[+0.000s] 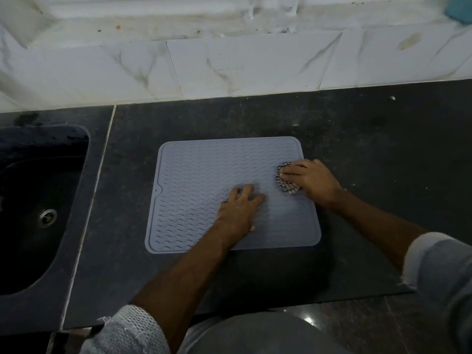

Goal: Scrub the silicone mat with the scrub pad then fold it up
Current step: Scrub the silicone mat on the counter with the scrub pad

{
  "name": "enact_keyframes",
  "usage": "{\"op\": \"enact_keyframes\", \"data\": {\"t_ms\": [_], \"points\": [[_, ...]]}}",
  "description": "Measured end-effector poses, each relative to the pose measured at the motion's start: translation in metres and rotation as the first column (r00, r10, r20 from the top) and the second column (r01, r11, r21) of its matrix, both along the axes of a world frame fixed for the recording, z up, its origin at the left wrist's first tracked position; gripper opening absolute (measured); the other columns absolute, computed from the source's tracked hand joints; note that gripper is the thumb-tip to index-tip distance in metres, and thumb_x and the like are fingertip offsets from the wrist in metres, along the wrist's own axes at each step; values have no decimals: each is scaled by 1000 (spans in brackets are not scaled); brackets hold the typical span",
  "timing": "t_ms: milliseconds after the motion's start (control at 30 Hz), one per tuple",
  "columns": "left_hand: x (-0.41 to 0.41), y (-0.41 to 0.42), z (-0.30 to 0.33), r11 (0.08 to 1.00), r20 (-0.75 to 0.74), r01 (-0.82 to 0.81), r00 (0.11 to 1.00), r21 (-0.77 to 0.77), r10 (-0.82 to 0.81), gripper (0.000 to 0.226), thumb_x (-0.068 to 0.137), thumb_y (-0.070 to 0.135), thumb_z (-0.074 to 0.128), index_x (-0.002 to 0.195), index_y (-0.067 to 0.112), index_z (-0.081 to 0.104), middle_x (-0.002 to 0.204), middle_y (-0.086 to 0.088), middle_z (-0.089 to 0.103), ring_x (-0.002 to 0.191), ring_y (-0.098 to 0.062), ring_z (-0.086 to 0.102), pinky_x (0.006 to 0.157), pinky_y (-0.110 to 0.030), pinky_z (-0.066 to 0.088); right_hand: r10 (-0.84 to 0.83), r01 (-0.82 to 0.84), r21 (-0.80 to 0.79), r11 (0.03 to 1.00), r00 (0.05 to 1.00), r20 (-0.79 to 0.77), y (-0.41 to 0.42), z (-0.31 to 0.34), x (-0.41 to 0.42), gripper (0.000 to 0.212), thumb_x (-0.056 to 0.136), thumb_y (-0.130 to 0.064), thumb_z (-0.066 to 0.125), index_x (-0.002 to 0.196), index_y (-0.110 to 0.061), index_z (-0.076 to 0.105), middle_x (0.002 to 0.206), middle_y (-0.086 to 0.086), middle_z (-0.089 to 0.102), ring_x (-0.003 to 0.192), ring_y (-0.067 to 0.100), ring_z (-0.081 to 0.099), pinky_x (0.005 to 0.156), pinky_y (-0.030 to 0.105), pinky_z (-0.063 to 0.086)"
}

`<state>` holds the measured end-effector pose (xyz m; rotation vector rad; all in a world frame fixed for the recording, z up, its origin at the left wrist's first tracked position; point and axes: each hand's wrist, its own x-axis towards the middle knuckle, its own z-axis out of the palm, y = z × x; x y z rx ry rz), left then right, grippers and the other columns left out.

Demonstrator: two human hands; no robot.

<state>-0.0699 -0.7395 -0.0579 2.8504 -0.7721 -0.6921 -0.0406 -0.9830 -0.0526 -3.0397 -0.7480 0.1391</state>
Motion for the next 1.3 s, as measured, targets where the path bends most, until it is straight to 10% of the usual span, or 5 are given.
{"op": "enact_keyframes", "data": {"t_ms": [400,733,1300], "points": [[1,-2,-2,999,-1,1,1000,35,-1,93,78,33,74,148,39,14,155,-1,1,139,-35,8,102,-57,32,80,-79,113,990,997,-3,61,0,19,39,88,-15,58,127,-15,57,135,4,53,125,28,44,106,41,30],[2,3,1,998,-28,47,999,33,-46,90,84,34,68,150,38,8,158,-1,-5,143,-33,1,109,-55,24,-39,28,121,992,995,95,12,-1,-1,47,60,4,76,105,-10,70,113,9,67,101,35,61,74,43,44],[-2,60,-2,998,17,-29,999,63,28,91,84,61,54,149,40,-5,158,-3,-15,144,-32,-10,113,-55,11,55,-55,3,998,998,1,110,7,26,43,87,-15,54,130,-23,53,140,-2,47,130,24,35,104,38,22]]}}
